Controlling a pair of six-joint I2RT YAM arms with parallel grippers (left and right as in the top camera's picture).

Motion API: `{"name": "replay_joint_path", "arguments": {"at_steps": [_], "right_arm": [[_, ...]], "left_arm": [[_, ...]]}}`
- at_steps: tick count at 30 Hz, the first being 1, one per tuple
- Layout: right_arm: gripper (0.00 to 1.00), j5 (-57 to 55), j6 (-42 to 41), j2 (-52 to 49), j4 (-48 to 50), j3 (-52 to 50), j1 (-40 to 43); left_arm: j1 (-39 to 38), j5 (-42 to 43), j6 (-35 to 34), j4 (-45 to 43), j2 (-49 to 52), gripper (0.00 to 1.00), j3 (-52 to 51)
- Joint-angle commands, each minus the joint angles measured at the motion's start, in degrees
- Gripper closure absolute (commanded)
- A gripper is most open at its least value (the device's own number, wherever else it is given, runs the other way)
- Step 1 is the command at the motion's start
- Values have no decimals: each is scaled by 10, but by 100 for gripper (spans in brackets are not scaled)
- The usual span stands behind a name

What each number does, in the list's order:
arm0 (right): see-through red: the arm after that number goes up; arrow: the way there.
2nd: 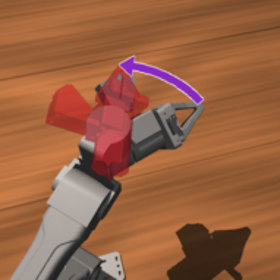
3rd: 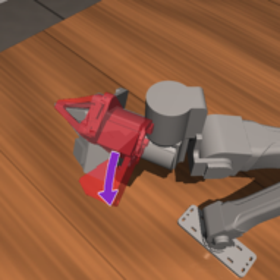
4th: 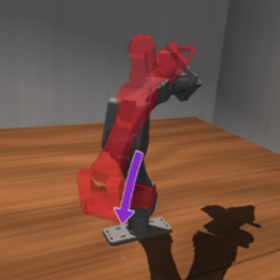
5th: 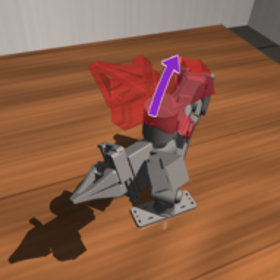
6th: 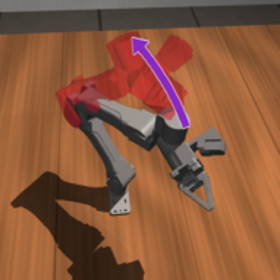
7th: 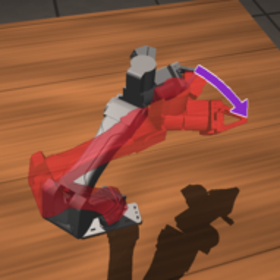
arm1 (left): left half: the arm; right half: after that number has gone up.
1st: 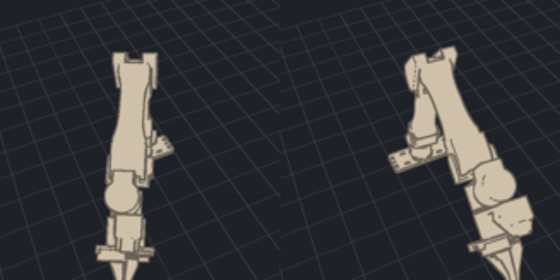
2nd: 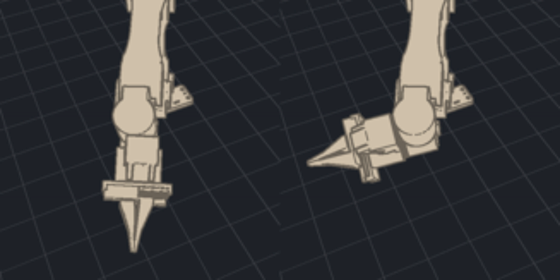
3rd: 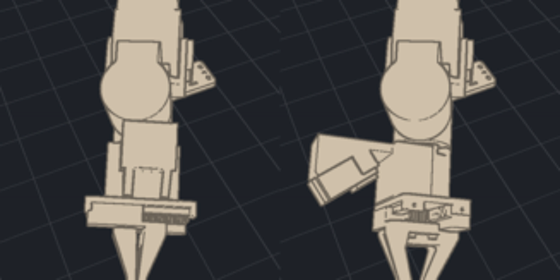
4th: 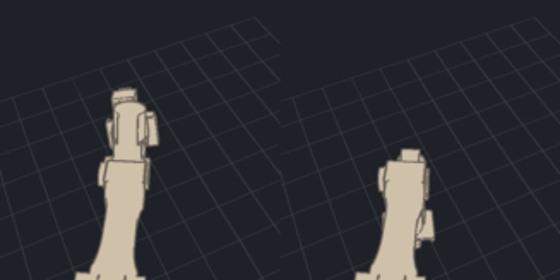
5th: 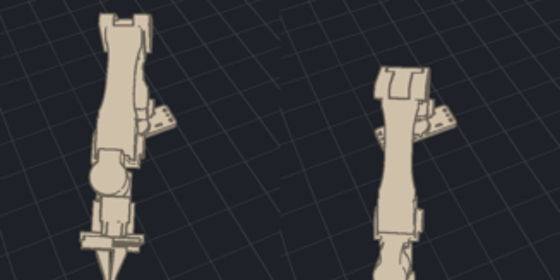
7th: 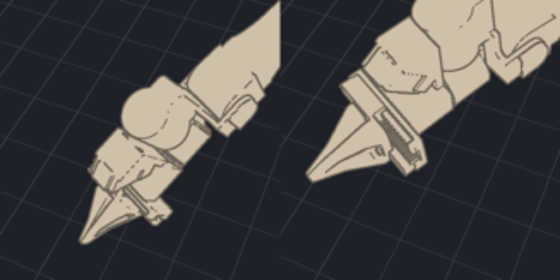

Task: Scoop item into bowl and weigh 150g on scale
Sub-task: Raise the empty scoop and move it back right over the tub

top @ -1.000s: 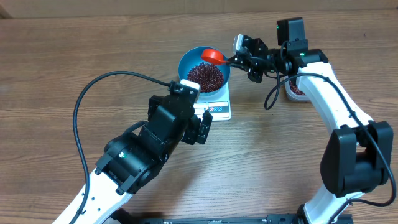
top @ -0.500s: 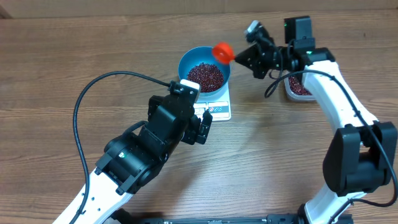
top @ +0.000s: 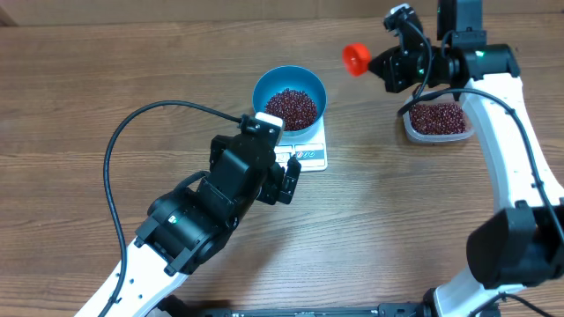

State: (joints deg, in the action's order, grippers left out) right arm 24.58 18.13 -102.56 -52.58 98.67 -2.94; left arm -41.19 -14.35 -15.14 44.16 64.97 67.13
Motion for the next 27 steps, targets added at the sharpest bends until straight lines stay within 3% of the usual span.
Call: {"name": "replay_joint_path", "arguments": {"at_steps": [1, 7, 13, 27], "right_arm": [[96, -183, -74, 26, -20, 15, 2], [96, -381, -141, 26, -92, 14, 2], [96, -402, -154, 26, -140, 8, 14], [96, -369, -166, -3, -112, -87, 75]], "left_arm": [[4, 0, -12, -2, 4, 1, 9], [4, 0, -12, -2, 4, 0, 9], [4, 0, -12, -2, 4, 1, 9], [4, 0, -12, -2, 4, 1, 9]]}}
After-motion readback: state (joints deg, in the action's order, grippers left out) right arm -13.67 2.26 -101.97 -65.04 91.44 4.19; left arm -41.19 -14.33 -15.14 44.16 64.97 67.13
